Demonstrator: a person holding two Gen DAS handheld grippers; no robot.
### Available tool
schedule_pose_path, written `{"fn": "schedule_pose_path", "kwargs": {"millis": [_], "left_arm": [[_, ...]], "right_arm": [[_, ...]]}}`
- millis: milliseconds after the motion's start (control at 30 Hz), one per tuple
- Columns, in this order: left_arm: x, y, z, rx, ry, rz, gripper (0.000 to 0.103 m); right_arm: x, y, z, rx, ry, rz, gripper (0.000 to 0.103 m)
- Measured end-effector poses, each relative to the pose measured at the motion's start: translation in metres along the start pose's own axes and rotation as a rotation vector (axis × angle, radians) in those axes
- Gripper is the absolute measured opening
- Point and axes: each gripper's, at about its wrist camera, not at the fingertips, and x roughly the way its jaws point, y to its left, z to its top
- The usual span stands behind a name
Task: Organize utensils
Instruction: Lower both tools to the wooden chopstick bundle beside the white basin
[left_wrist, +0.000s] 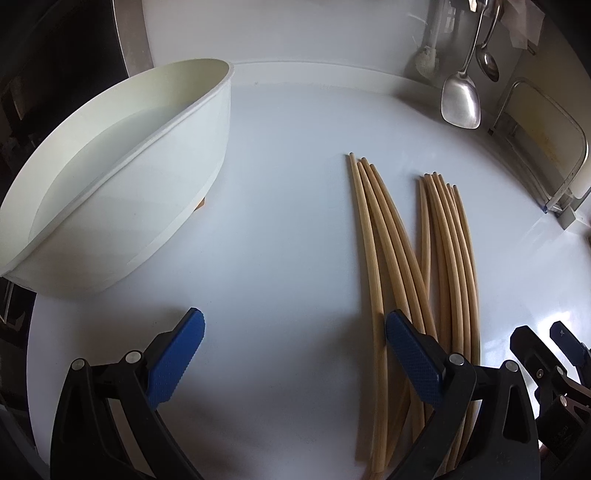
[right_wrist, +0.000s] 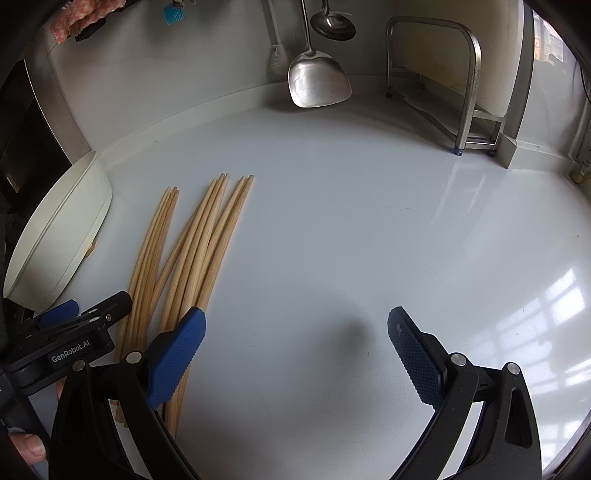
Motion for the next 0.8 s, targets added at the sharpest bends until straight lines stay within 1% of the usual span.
{"fn": "schedule_pose_path", "kwargs": {"millis": [200, 533, 800], "left_arm": [[0.0, 0.01, 0.001, -0.01, 0.005, 0.002, 0.097], [-0.001, 0.017, 0.006, 0.002, 0.007, 0.008, 0.097], [0.001, 0.016, 0.006, 0.016, 0.013, 0.001, 0.097]], "right_arm": [[0.006, 0.011, 0.002, -0.021, 0.012, -0.009, 0.095], [0.016, 0.024, 0.012, -0.04, 0.022, -0.095, 0.095], [0.017, 0.029, 0.014, -0.054, 0.031, -0.1, 0.095]]}}
